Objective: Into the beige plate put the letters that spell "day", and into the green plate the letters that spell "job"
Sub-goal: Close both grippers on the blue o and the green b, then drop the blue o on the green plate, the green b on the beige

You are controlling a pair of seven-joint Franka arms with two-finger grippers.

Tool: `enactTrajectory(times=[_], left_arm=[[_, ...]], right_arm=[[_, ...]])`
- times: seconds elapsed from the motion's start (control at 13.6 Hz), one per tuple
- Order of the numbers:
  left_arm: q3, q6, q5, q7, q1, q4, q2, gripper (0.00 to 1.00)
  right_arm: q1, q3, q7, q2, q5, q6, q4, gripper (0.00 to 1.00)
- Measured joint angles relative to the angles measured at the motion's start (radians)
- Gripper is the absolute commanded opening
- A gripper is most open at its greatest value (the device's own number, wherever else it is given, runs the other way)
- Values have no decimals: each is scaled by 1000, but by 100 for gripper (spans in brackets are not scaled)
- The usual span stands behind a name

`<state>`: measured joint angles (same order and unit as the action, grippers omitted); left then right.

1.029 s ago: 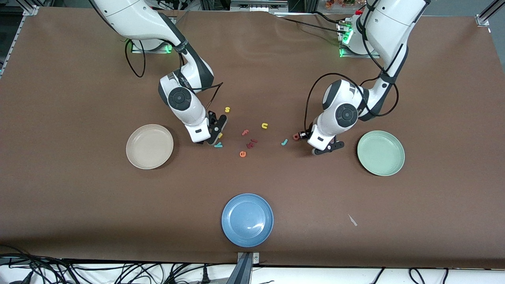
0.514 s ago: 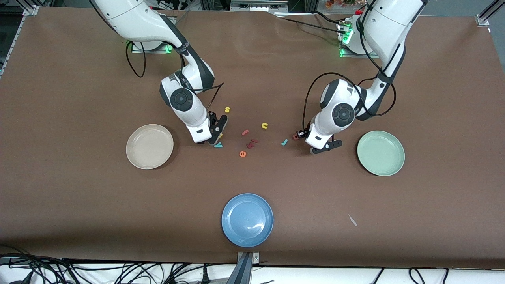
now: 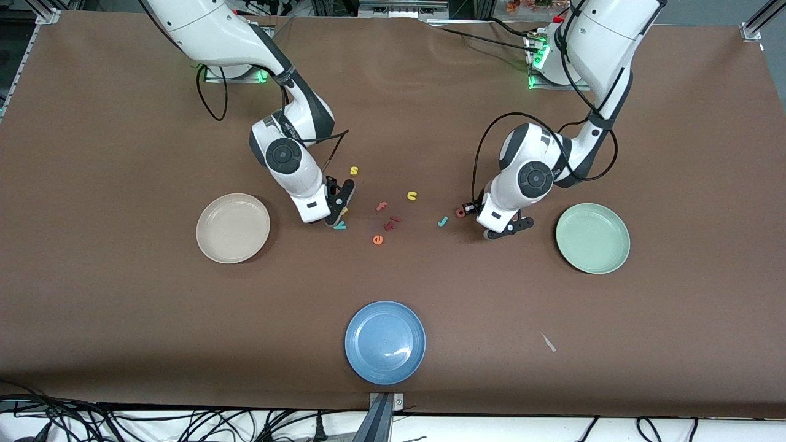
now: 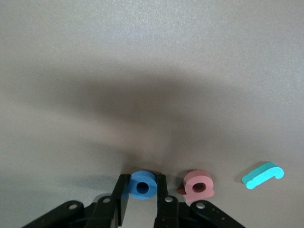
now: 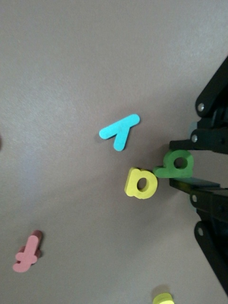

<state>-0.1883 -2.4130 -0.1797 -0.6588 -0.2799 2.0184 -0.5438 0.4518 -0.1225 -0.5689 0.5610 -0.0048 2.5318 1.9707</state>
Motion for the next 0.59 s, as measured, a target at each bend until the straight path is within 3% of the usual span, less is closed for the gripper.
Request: enactTrajectory(times=[0.22, 0.44, 0.59], left_arm=[[14, 187, 0, 66, 51, -46, 73, 8], [23, 382, 2, 223, 217, -61, 206, 7], [29, 410, 49, 329, 336, -52, 235, 7]], right_arm=[[-1, 47, -2, -60, 0, -97, -21, 0], [-5, 166, -72, -143, 0, -237, -25, 0], [-10, 255, -111, -169, 0, -294, -24, 0]])
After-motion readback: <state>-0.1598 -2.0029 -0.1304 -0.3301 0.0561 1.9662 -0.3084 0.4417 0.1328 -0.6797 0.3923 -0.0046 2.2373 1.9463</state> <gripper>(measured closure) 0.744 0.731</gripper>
